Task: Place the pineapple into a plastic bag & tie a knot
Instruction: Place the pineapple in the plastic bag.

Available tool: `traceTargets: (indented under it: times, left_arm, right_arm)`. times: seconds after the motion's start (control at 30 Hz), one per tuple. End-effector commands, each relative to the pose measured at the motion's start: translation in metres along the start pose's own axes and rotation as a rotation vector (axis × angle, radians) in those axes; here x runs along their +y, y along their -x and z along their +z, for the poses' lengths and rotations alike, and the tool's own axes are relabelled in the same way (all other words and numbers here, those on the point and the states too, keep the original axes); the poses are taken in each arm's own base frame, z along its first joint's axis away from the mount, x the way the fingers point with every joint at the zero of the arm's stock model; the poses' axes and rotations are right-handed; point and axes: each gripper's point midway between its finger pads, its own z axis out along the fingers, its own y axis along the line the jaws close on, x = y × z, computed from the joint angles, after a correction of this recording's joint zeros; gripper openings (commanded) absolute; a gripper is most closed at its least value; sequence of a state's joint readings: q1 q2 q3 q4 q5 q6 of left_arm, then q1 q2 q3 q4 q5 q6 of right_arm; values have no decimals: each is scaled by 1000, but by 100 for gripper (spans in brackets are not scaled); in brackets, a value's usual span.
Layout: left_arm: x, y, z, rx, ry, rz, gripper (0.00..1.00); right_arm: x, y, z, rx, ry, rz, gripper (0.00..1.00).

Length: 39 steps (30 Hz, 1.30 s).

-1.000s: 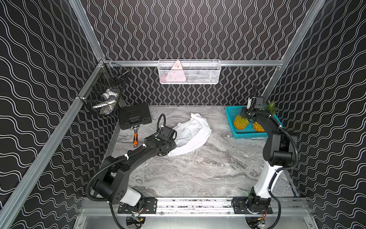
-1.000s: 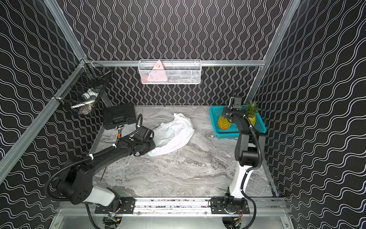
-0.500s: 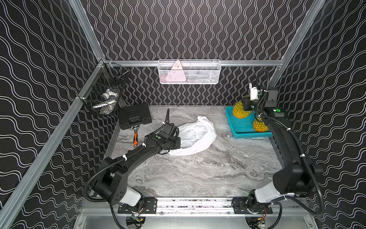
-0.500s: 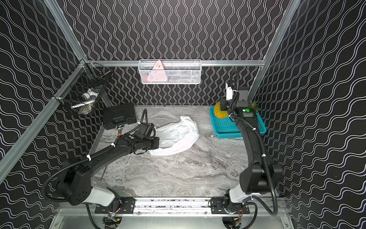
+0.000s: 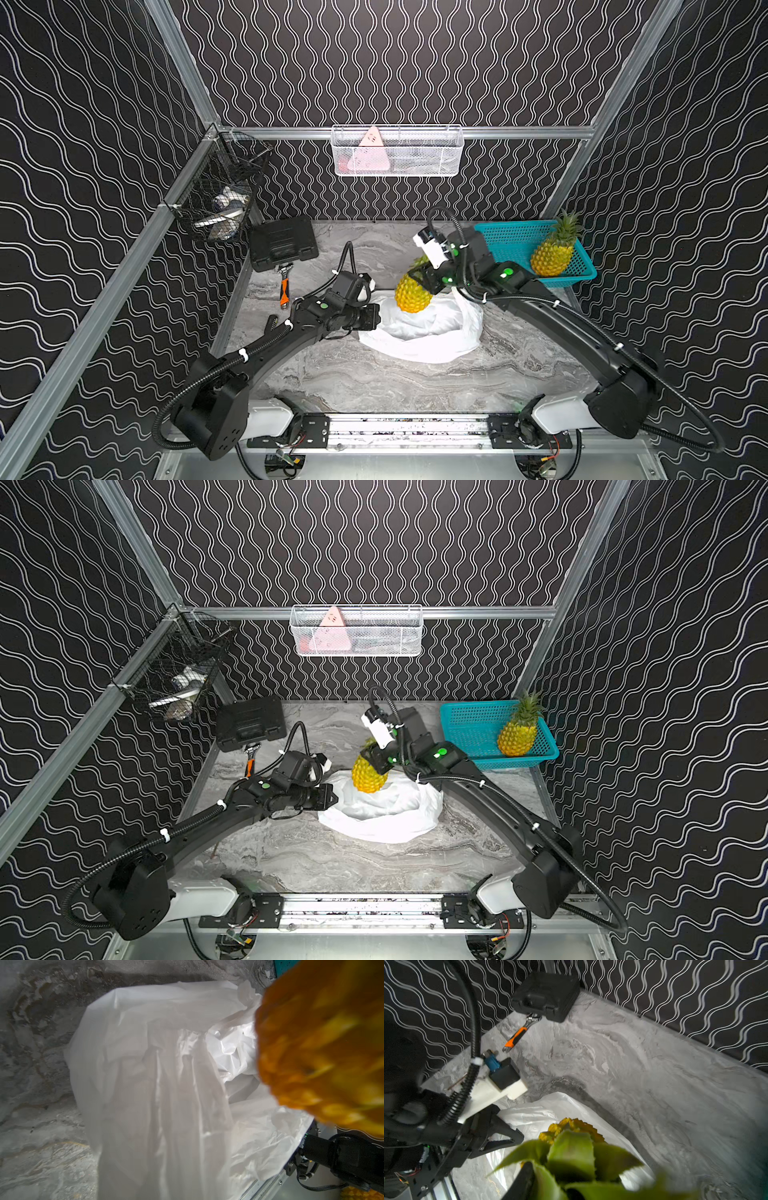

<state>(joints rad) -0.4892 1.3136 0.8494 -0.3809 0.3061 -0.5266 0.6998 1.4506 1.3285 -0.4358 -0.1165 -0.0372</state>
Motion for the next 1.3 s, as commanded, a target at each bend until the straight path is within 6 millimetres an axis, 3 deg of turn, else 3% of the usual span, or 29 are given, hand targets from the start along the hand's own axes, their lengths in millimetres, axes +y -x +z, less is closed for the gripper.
traceTargets:
  times: [0.0,0.07,0.3,0.5,0.7,0.83,0.9,0.93,1.0,1.1,1.13,1.17,1.2,1.27]
  left_arm:
    - [-9,10,1,-40,-48,-67,0]
    - [-8,13,1,-44,-38,-85,0]
    - [-5,15,4,-43,-18,-123,0]
    - [0,10,6,-36,-8,-138,0]
    - [-3,11,6,-37,-16,-125,0]
    - [0,8,6,-40,-12,-115,0]
    - [-1,5,8,-27,-29,-127,0]
    - [-2,3,9,-20,-36,-137,0]
    - [-3,1,10,-7,-42,-149,0]
    - [1,1,7,-13,-16,-144,0]
    - [3,1,5,-15,-1,-142,0]
    - [4,1,4,-14,8,-140,0]
    - [5,1,4,-11,13,-136,0]
    - [6,0,4,-4,25,-137,0]
  right_arm:
    - [13,23,19,-133,17,-9,0]
    - [24,11,30,-100,7,-32,0]
    - [50,-21,43,0,36,-79,0]
    - [55,-11,18,-48,13,-98,0]
    - [52,-66,63,126,13,-63,0]
    - [29,-97,84,121,-101,-20,0]
    - [28,-99,91,85,-100,-29,1]
    - [31,-100,93,86,-86,-31,7]
    - [36,-95,89,107,-60,-32,30]
    - [37,-72,64,74,-65,-25,74]
    - [37,-57,50,32,-69,-39,83]
    - [35,-48,37,10,-80,-50,91]
    - [35,-23,17,-49,-87,-62,99]
    - [29,2,-13,-95,-87,-88,100]
